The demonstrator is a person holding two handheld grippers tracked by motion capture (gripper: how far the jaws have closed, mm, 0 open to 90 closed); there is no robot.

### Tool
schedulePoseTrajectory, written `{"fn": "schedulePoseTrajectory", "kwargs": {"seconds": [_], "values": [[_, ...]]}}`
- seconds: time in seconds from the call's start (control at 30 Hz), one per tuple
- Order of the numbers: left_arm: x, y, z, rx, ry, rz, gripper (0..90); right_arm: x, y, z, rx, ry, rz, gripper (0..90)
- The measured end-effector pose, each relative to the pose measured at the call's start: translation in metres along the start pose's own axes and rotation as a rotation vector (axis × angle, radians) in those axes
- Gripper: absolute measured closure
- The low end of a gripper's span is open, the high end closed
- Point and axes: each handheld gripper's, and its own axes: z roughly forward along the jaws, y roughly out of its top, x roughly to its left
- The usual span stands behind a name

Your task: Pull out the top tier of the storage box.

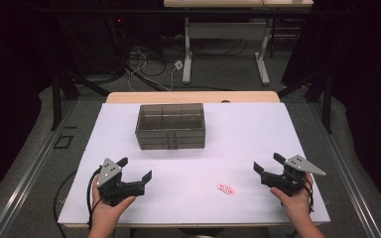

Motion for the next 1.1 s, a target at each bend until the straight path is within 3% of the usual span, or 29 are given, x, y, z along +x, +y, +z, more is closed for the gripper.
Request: {"fn": "schedulePoseTrajectory", "kwargs": {"seconds": [0.27,0.5,0.63,0.87,1.1], "values": [[-0.001,0.011,0.004,-0.01,-0.019,-0.059,5.6,0.003,0.0,-0.001,0.01,0.033,-0.02,12.6],[-0.001,0.021,0.01,0.029,-0.024,-0.043,7.2,0.005,-0.002,0.0,0.038,0.053,-0.053,9.3],[0.0,0.029,0.016,0.044,-0.033,-0.064,7.2,0.006,-0.003,0.002,0.049,0.066,-0.061,9.3],[0.001,0.041,0.024,0.043,-0.037,-0.076,15.2,0.01,-0.005,0.006,0.063,0.079,-0.085,9.3],[0.003,0.048,0.029,0.041,-0.022,-0.079,16.0,0.009,-0.005,0.006,0.078,0.07,-0.081,9.3]]}}
